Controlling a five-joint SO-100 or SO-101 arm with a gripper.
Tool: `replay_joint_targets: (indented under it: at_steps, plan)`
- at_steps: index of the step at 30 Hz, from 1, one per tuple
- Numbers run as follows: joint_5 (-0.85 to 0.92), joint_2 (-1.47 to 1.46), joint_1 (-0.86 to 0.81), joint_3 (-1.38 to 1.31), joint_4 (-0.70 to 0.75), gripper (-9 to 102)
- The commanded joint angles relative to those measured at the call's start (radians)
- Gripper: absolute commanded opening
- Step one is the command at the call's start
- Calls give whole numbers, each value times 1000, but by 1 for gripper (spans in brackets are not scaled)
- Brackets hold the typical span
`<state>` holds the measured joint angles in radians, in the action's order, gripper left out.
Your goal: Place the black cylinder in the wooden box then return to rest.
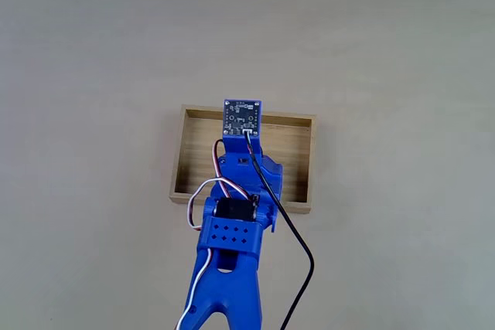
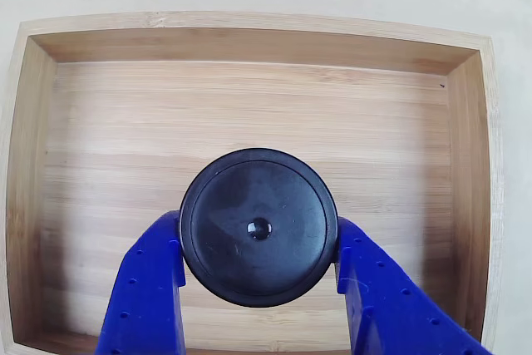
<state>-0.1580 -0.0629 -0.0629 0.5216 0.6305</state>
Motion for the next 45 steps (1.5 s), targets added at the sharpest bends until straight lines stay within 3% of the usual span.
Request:
replay_joint_targets:
  at_steps: [1, 9, 24, 32, 45]
  plan:
    - [-5, -15, -6, -121, -32, 20]
    - [-9, -6, -15, -121, -32, 20]
    - [-31, -41, -34, -118, -31, 32]
    - [-43, -163, -40, -117, 74, 32]
    - [-37, -439, -40, 12, 98, 31]
